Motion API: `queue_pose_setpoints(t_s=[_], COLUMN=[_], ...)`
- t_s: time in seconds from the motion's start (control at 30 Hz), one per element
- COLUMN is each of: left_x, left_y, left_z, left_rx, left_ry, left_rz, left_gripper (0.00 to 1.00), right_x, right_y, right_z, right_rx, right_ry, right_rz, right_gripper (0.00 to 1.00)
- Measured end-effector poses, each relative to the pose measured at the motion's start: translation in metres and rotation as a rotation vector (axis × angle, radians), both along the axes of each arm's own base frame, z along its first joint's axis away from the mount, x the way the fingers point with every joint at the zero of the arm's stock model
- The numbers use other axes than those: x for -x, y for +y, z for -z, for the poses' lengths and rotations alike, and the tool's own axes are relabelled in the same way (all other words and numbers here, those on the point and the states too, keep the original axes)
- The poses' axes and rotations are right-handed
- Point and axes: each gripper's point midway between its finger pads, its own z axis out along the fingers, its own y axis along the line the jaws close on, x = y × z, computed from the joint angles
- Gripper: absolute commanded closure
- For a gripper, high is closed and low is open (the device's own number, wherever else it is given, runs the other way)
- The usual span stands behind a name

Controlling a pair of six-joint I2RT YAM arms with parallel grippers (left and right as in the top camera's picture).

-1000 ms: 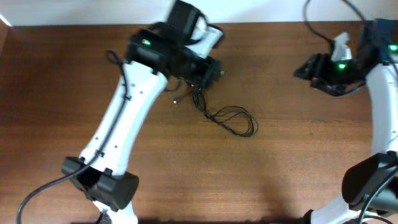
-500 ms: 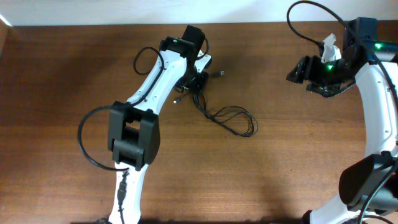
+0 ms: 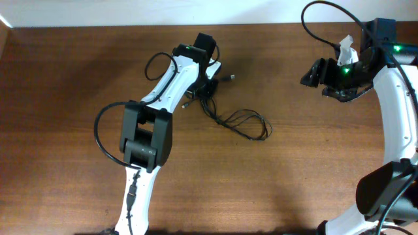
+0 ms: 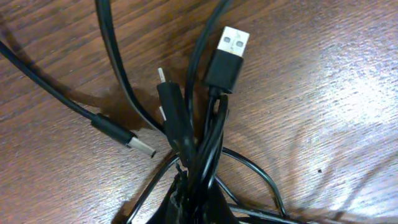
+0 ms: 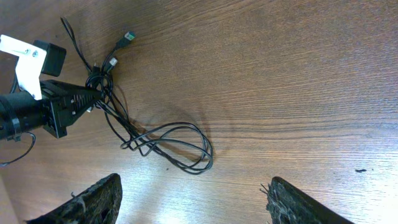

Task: Untangle cables

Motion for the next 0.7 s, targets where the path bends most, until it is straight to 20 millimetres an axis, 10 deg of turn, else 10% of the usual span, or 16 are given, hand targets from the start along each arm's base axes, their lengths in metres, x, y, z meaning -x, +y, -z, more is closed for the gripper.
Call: queue_pose_setpoints(t_s=[0.2, 0.33, 0.43, 0.7], left_x=[0.020, 0.036, 0.058, 0.101], left_y=[-0.015, -0.065, -0.077, -0.093], left_z=[-0.050, -0.176, -0.231, -0.252], left_rx=[0.094, 0.437, 0.581, 0.790], left_ry=[0.082, -0.053, -0.095, 0.094], left_rz=[0.064, 0.271, 0.337, 0.348], left_gripper=[1.00, 1.00, 1.00, 1.00], right_x=[-0.007, -0.012, -0.014, -0.006], right_y=[0.010, 0.038, 0.049, 0.119], right_z=[-0.009, -0.048, -0.071, -0.094], right_rx=[-0.049, -0.195, -0.213, -0.165], right_ry=[-0.057, -0.202, -0.326, -0.551], right_rz=[-0.050, -0.203, -0.293, -0.633], right_gripper=[0.28, 0.30, 0.30, 0.30])
